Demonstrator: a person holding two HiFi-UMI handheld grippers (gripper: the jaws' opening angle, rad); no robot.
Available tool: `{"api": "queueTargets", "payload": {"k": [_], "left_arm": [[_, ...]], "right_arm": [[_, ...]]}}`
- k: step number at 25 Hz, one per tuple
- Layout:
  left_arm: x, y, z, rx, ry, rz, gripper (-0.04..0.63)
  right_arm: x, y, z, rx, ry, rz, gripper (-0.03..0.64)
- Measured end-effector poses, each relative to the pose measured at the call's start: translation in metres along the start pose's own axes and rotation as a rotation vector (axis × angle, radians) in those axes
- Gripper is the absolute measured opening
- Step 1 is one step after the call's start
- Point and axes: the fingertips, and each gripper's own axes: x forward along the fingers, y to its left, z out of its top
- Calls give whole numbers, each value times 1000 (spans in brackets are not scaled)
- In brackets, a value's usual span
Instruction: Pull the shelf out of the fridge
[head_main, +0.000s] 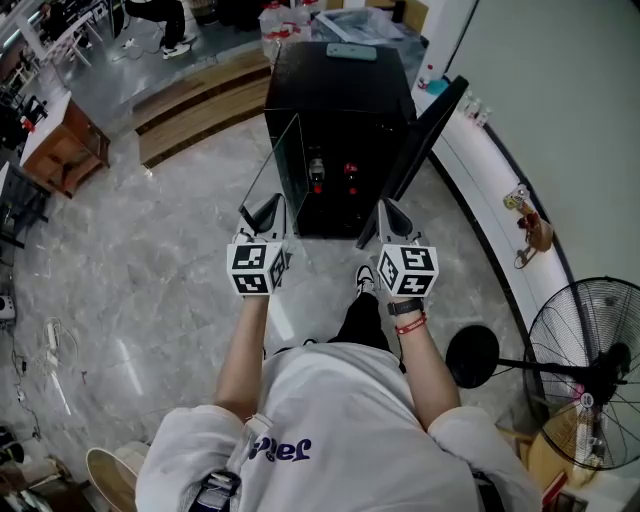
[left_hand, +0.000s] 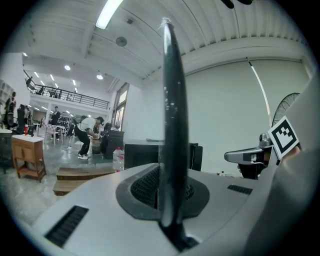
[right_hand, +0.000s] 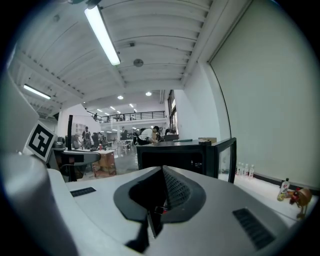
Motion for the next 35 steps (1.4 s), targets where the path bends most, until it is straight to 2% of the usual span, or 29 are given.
{"api": "queueTargets", "payload": {"k": [13,35], "left_arm": [[7,-4,2,1,-12,-19,26],[16,0,-9,-6,16,-27,26]], "right_arm": [[4,0,-2,-1,10,-6,9],[12,-4,-11,-13,52,-21,9]]}}
